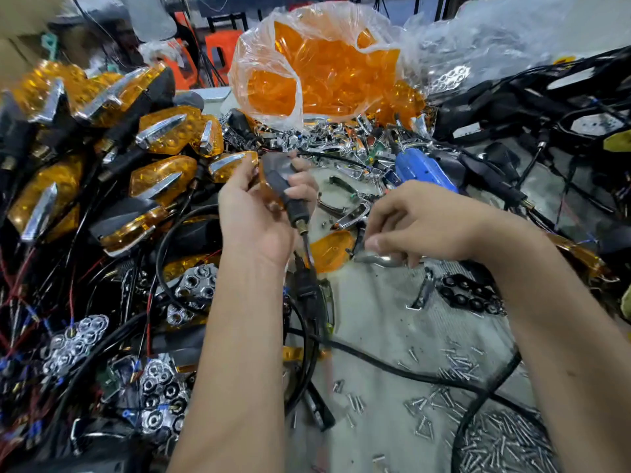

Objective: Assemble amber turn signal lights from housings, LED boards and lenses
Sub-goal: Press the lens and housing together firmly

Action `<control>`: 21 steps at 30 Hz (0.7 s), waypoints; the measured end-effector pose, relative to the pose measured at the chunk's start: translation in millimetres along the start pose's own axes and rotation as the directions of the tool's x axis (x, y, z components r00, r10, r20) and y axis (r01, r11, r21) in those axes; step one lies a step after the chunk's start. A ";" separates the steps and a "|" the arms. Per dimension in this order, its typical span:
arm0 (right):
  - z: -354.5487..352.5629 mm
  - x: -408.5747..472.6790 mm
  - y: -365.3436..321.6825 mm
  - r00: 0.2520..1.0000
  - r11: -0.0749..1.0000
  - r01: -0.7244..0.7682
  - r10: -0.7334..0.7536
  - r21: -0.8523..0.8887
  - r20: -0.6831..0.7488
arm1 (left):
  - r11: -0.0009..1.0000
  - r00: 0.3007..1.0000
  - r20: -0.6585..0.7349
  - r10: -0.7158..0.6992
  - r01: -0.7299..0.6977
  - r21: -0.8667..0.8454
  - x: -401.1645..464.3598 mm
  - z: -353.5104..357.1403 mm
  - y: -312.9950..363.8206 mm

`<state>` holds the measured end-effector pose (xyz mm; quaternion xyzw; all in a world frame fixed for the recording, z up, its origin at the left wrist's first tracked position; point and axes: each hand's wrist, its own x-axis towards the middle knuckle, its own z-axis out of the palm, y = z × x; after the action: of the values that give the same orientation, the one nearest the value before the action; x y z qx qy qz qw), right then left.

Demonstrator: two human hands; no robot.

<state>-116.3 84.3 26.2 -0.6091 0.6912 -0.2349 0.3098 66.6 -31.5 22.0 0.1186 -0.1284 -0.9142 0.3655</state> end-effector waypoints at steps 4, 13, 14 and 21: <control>0.9 -4.5 -15.4 0.977 1.000 -0.018 0.019 -0.002 0.213 | 0.997 0.999 0.040 -0.028 0.025 0.072 1.0 3.0 3.7; 48.0 -24.4 -56.1 0.753 0.992 -0.071 0.123 -0.107 0.647 | 0.984 0.989 -0.059 -0.133 0.139 0.111 1.1 4.3 2.4; 48.0 -24.8 -56.4 0.755 0.990 -0.084 0.136 -0.110 0.641 | 0.984 0.988 -0.064 -0.142 0.148 0.100 1.3 4.0 2.3; 12.3 -15.9 -26.5 0.972 0.957 -0.135 0.178 -0.256 0.153 | 0.985 0.984 -0.069 -0.164 0.168 0.047 0.6 2.0 5.1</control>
<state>-88.0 96.7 38.5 -0.6040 0.7312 -0.0689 0.3094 68.8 -35.2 25.5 0.1683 -0.1301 -0.9335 0.2887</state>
